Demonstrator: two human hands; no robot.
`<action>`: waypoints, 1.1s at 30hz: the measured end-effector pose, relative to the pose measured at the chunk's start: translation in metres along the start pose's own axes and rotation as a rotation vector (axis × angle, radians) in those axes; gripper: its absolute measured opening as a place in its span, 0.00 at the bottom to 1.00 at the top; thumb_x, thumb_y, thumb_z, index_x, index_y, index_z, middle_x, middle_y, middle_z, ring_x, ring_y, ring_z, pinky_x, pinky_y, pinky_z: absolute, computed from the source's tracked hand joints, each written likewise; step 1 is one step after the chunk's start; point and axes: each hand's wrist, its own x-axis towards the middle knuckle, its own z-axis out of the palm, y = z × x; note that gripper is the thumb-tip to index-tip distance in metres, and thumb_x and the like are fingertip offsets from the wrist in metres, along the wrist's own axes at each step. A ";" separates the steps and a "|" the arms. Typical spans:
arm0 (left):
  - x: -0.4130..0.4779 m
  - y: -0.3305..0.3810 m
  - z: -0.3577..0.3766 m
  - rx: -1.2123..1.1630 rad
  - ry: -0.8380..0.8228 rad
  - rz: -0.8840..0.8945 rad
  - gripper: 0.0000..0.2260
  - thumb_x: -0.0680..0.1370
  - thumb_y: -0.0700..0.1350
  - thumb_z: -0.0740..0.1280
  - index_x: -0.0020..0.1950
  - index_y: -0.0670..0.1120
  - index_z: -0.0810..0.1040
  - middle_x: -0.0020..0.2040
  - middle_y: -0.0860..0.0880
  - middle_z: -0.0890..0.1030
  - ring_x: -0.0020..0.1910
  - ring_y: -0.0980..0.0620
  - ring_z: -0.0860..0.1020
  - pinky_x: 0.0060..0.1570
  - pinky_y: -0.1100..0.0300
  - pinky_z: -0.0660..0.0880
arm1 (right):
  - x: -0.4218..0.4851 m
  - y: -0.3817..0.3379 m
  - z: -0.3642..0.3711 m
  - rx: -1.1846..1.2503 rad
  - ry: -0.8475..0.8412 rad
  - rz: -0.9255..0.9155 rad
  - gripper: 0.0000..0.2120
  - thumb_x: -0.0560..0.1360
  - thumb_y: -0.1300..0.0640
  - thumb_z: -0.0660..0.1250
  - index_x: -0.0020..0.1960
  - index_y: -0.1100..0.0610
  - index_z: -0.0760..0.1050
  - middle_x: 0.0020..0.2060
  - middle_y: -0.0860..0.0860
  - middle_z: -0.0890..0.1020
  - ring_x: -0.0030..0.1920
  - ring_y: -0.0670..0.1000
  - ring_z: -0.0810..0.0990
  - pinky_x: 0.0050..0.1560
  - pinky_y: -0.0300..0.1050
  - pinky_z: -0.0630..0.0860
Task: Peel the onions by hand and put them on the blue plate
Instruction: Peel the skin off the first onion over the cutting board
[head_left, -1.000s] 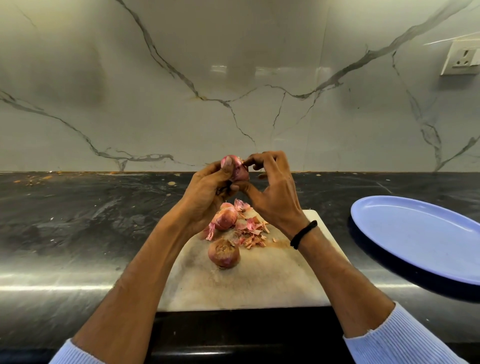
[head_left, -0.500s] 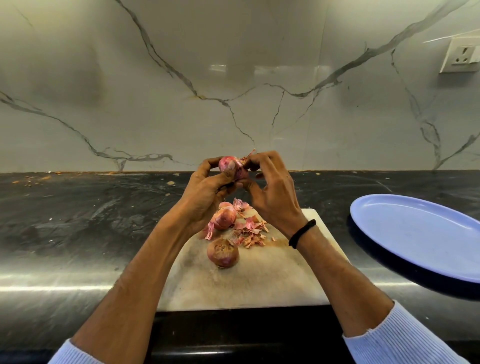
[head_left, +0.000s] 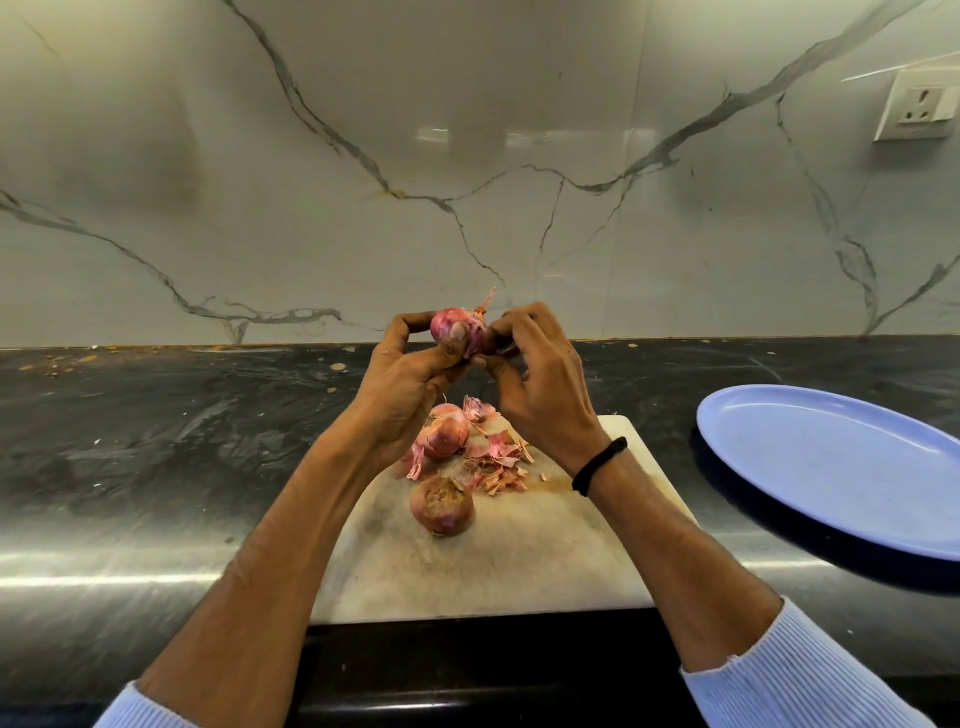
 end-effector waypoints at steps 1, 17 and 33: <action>0.000 0.000 -0.001 0.003 0.001 0.000 0.25 0.71 0.40 0.70 0.67 0.40 0.71 0.55 0.40 0.81 0.54 0.46 0.83 0.53 0.58 0.82 | 0.000 0.000 0.001 0.016 0.000 0.017 0.10 0.73 0.68 0.72 0.52 0.63 0.75 0.49 0.53 0.73 0.47 0.47 0.73 0.49 0.29 0.72; 0.001 0.000 -0.004 0.072 -0.011 0.027 0.24 0.70 0.41 0.71 0.65 0.44 0.72 0.59 0.38 0.79 0.59 0.40 0.81 0.59 0.51 0.80 | -0.001 0.001 0.001 -0.027 -0.013 0.013 0.08 0.73 0.65 0.74 0.49 0.63 0.76 0.49 0.55 0.75 0.47 0.47 0.73 0.47 0.31 0.75; 0.001 0.005 -0.005 -0.011 0.028 -0.015 0.15 0.84 0.42 0.57 0.69 0.42 0.75 0.62 0.41 0.81 0.59 0.46 0.80 0.52 0.60 0.79 | 0.001 0.000 -0.010 0.069 0.095 0.223 0.02 0.76 0.63 0.71 0.48 0.59 0.79 0.42 0.51 0.83 0.42 0.47 0.82 0.45 0.41 0.81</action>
